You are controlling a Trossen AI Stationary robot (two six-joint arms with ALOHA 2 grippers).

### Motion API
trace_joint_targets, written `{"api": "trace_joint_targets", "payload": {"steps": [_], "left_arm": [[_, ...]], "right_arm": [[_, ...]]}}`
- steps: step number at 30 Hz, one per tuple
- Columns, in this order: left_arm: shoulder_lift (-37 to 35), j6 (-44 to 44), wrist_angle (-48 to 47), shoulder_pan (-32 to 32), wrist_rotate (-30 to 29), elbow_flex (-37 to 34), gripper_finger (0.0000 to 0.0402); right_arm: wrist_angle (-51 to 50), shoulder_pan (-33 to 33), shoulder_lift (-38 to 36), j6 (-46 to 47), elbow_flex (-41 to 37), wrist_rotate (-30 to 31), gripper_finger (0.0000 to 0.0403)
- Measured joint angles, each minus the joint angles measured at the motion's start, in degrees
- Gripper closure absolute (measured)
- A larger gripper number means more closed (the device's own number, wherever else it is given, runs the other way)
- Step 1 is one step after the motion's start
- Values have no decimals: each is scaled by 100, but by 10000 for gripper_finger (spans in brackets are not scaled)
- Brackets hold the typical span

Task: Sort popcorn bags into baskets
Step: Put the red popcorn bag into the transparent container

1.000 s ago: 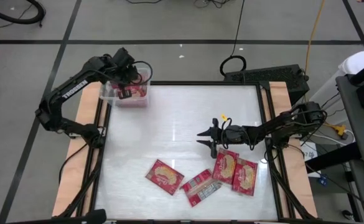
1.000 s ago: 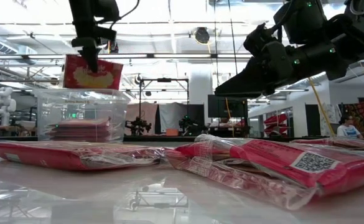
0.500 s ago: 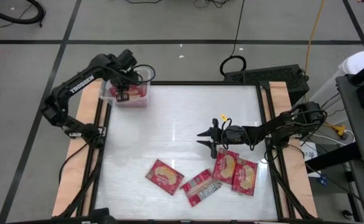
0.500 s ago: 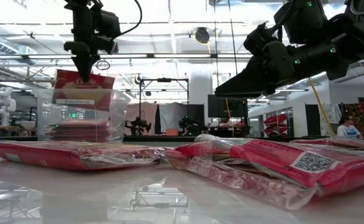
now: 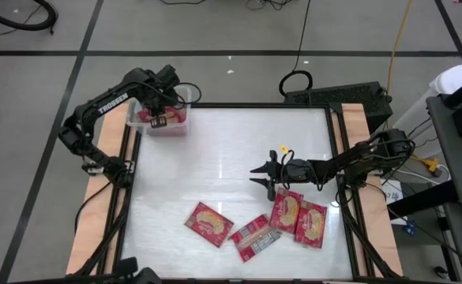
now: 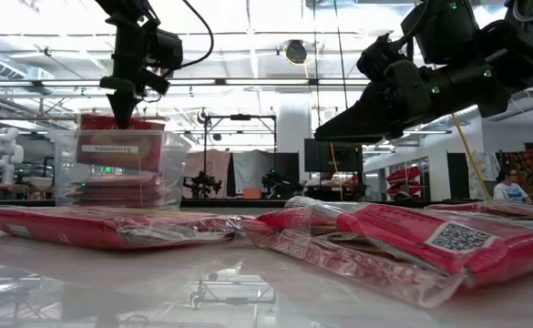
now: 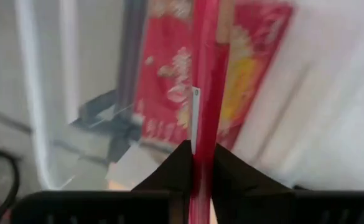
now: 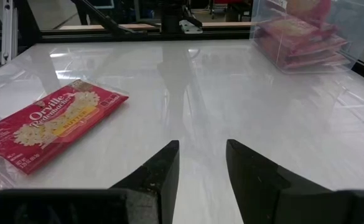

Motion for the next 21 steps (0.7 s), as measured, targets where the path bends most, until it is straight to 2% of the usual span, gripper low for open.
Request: {"api": "trace_joint_targets", "payload": {"steps": [4, 10, 13, 18, 21], "left_arm": [[43, -218, 136, 0, -447, 0, 314], [41, -707, 335, 0, -555, 0, 279], [41, -1243, 345, -50, -569, 0, 282], [-65, -2650, 339, -348, -514, 0, 304], [-262, -2889, 499, -736, -261, -42, 320]], "right_arm": [[0, 0, 2, 0, 0, -2, 276], [0, 0, 2, 0, 0, -2, 276], [-1, 0, 2, 0, 0, -2, 276], [-78, 0, 2, 15, 0, -2, 276], [-153, 0, 2, 65, 0, -2, 276]]}}
